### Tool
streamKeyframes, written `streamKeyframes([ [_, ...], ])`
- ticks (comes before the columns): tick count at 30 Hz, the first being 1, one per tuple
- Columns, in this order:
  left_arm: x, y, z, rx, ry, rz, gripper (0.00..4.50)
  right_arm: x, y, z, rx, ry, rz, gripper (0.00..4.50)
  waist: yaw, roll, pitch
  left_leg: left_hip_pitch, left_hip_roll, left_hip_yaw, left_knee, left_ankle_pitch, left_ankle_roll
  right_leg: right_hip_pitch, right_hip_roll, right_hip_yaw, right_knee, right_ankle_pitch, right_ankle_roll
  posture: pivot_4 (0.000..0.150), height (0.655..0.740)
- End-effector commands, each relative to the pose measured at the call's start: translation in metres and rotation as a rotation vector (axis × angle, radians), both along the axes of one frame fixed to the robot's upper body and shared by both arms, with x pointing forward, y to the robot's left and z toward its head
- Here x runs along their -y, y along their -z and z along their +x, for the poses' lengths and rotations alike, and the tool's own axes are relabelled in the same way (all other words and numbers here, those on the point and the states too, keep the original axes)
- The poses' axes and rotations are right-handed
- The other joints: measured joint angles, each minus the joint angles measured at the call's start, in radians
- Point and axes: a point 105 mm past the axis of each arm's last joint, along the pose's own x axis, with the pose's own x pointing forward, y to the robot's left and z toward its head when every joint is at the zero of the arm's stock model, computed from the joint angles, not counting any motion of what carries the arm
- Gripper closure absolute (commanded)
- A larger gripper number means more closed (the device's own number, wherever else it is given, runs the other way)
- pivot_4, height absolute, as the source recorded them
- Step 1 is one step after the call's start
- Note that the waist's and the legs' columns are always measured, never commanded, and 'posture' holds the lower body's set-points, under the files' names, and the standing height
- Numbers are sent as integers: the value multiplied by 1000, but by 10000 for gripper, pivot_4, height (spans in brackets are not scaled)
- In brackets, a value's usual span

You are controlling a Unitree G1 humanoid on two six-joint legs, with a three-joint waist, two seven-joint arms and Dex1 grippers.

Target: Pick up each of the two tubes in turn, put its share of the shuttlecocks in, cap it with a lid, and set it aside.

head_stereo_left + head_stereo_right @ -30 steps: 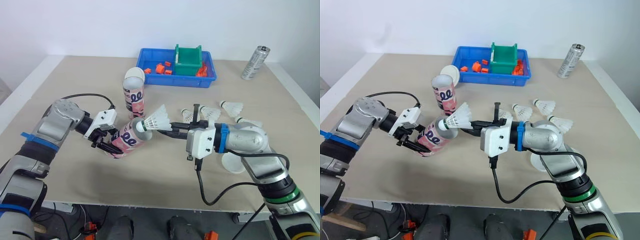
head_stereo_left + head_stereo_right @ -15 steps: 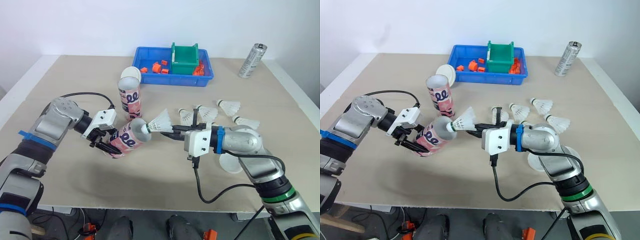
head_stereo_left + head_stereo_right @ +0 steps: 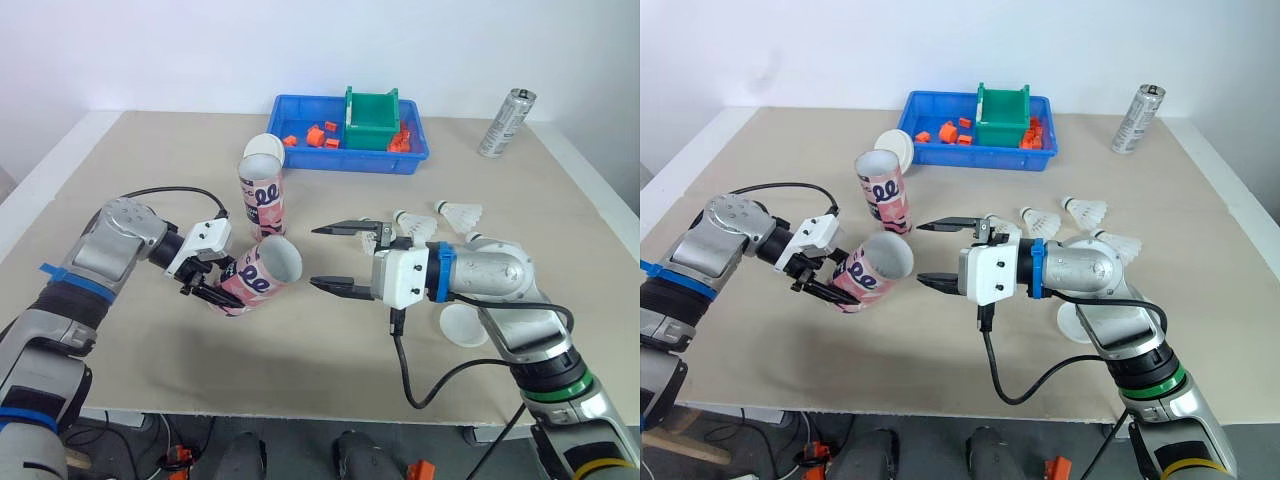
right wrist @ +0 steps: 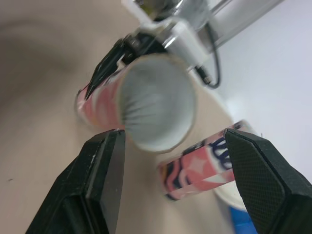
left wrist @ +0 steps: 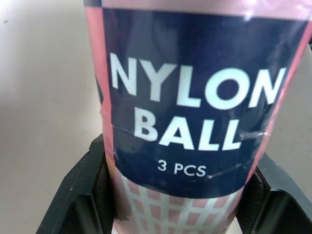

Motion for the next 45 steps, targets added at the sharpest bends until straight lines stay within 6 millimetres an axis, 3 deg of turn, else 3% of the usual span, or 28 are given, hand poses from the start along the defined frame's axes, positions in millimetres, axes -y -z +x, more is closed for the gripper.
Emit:
streamKeyframes([
  [1,-3,14,-4,-39,-6,30,17163,26,5,8,-32,94,-2,9990,2,0,0,0,0,0,0,0,0,0,0,0,0,0,0,1500,7384],
  [4,-3,14,-5,-38,-4,33,17163,54,17,30,-180,283,159,9990,-1,0,0,0,0,0,1,0,0,2,0,0,-1,0,0,1500,7384],
  [7,-4,15,-6,-39,-4,35,17163,93,51,64,-355,641,402,9990,-1,0,0,1,0,0,0,0,0,2,0,0,0,0,0,1500,7384],
  [9,-5,15,-7,-40,-6,35,17163,99,70,70,-448,776,500,9990,-1,0,-1,1,0,-1,1,0,0,2,1,0,1,0,-1,1500,7384],
  [13,-6,14,-9,-41,-8,38,17163,80,81,66,-504,806,519,9990,-2,2,0,1,0,0,0,0,0,0,1,1,3,-1,-1,1500,7384],
  [21,-7,12,-10,-39,-13,38,17163,70,66,80,-459,836,586,9990,-4,2,0,1,0,0,-1,0,0,-1,1,1,3,-1,0,1500,7384],
  [31,-5,9,-12,-37,-17,29,17163,49,77,91,-537,852,626,9990,-5,2,0,1,0,0,-5,0,0,-3,1,0,3,-4,-2,1500,7384],
  [39,-7,11,-13,-37,-26,29,17163,52,88,112,-545,954,632,9990,-7,2,0,1,0,0,-6,0,0,-4,1,0,3,-4,-2,1500,7384],
  [42,-9,13,-13,-37,-32,27,17163,58,87,122,-530,1001,653,17721,-9,3,0,1,0,0,-7,0,0,-4,1,0,3,-5,-3,1500,7384],
  [45,-12,15,-13,-36,-36,28,17163,56,83,125,-523,985,664,32931,-10,2,0,1,0,0,-8,0,0,-4,1,0,3,-5,-3,1500,7384],
])
